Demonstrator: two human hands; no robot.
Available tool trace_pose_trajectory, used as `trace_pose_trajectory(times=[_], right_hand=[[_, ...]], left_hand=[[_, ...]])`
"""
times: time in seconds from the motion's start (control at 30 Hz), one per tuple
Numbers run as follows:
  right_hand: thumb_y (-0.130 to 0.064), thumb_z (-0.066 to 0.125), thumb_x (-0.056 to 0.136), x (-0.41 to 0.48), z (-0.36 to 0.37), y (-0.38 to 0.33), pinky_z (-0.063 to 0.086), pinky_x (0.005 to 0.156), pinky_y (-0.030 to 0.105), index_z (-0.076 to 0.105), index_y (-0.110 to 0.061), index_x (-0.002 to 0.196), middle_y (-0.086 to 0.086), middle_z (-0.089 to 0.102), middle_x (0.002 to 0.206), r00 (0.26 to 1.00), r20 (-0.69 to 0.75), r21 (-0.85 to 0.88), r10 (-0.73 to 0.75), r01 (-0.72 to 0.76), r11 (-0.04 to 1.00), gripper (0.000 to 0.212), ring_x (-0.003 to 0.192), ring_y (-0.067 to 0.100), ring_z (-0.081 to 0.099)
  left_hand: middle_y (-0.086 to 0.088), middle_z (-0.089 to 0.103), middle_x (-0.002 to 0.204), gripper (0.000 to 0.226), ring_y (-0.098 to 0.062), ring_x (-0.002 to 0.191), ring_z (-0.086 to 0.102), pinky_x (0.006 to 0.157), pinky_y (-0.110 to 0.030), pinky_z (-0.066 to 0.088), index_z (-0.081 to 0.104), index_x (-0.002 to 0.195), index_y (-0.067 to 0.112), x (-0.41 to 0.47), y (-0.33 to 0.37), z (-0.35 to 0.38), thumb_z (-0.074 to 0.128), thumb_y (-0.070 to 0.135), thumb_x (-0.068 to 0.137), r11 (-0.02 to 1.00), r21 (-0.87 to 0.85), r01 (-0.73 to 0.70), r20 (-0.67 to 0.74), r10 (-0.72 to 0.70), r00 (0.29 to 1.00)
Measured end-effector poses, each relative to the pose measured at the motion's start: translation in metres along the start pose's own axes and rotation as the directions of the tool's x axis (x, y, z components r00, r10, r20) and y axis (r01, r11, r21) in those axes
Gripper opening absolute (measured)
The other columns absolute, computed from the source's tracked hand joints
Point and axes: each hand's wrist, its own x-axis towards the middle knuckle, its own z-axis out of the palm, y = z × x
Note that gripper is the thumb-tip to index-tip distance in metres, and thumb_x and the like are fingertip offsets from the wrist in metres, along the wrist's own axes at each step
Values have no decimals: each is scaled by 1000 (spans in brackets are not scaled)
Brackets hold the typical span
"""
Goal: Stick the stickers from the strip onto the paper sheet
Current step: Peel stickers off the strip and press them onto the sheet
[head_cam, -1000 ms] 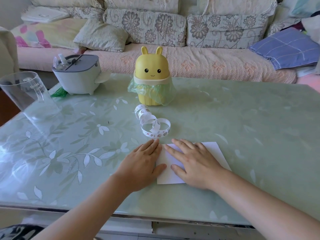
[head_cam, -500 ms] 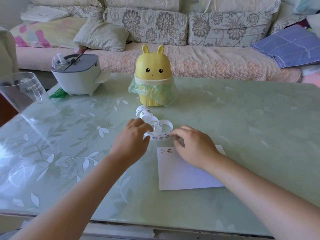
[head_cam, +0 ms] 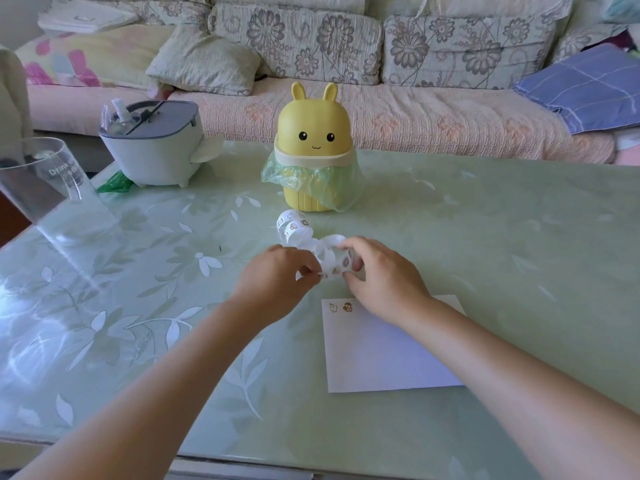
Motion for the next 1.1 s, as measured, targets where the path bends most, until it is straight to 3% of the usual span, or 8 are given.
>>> trace_pose_trajectory(times=[0.07,0.17,0.3,0.37,0.7,0.87,0.97,1.1], right_hand=[[-27,62,91,-2,0,-4,37,66,30,45,-30,130,-13,53,98,997,-73,29,20,-18,999,42,78,14,53],[-29,65,89,-3,0,-13,39,60,31,34,-25,126,-10,55,95,987,-140,175,82,-57,983,49,70,12,54],[-30,61,91,1,-2,-24,43,60,25,59,-22,104,-4,67,92,964,65,433,259,-261,863,16,66,10,57],[-31,56,93,-2,-4,-29,42,53,25,71,-14,93,2,74,91,946,194,610,260,-324,723,22,58,17,55],[-26,67,94,-3,-10,-32,43,50,25,74,-13,97,-3,77,85,898,304,758,318,-430,491,15,54,11,57],[-25,67,94,2,-15,-23,42,52,27,72,-16,92,-4,76,79,868,235,789,437,-433,436,11,52,13,56],[-26,67,94,3,-15,-21,43,53,27,72,-15,97,-2,76,83,880,222,784,420,-418,459,12,52,13,57],[-26,68,93,0,-13,-22,44,49,27,60,-27,112,2,75,88,930,132,724,343,-327,608,21,54,15,59]], left_hand=[[14,68,77,11,0,64,53,59,-20,41,68,79,33,2,5,-4,68,39,88,968,-229,98,13,-98,995],[0,71,72,13,-10,57,52,61,-24,44,73,78,20,4,14,-12,71,29,87,757,-601,258,88,-258,962],[3,66,68,13,-12,58,48,57,-21,37,78,84,15,3,22,-18,77,27,81,480,-777,408,241,-373,896],[5,69,73,15,-13,59,46,57,-23,34,79,87,18,1,24,-20,78,31,81,437,-786,436,275,-385,881],[4,73,75,24,-3,52,54,46,-10,38,78,89,16,-2,31,-23,69,38,89,500,-756,422,257,-367,894],[1,76,86,19,-11,64,56,64,-24,39,76,90,19,-1,28,-28,61,31,92,616,-645,452,337,-302,892],[6,75,82,13,-9,63,58,60,-21,41,76,89,19,-3,28,-24,66,27,90,672,-598,436,362,-259,895],[5,75,83,13,-8,62,59,57,-19,41,76,92,17,-1,28,-18,66,26,91,608,-649,458,312,-336,889]])
